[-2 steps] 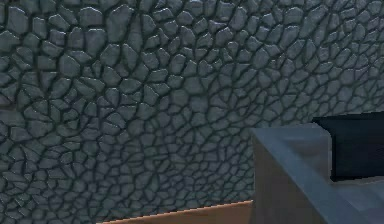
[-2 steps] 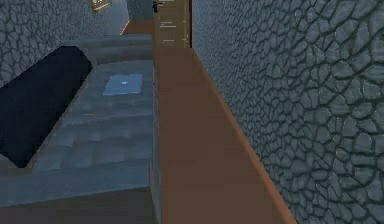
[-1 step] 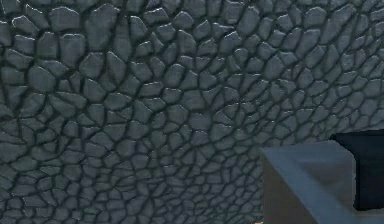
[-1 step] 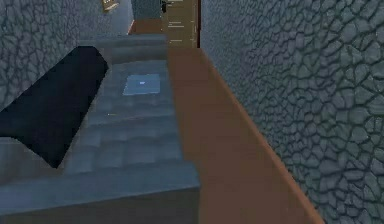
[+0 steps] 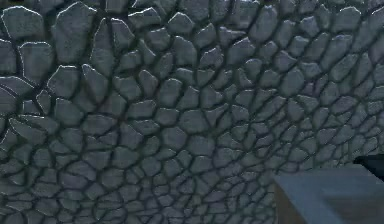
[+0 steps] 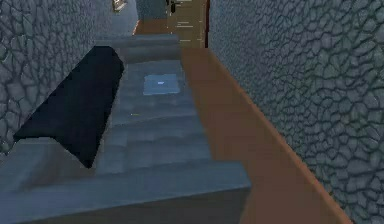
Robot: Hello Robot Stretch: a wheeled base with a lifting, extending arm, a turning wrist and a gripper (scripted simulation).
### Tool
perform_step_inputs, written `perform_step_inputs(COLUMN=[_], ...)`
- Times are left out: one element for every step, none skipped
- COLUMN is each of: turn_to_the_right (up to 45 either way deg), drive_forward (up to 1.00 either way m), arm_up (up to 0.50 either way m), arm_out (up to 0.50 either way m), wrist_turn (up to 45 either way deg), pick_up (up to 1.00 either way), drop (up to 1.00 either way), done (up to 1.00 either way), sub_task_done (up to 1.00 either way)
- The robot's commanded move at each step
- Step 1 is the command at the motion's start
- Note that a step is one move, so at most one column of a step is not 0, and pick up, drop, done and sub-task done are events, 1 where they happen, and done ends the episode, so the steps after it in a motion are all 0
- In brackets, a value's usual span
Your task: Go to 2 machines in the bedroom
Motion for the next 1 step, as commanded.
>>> perform_step_inputs(turn_to_the_right=[45.0], drive_forward=[0.00], arm_up=[0.00], arm_out=[0.00], wrist_turn=[0.0], pick_up=[0.00], drop=[0.00], done=[0.00], sub_task_done=[0.00])
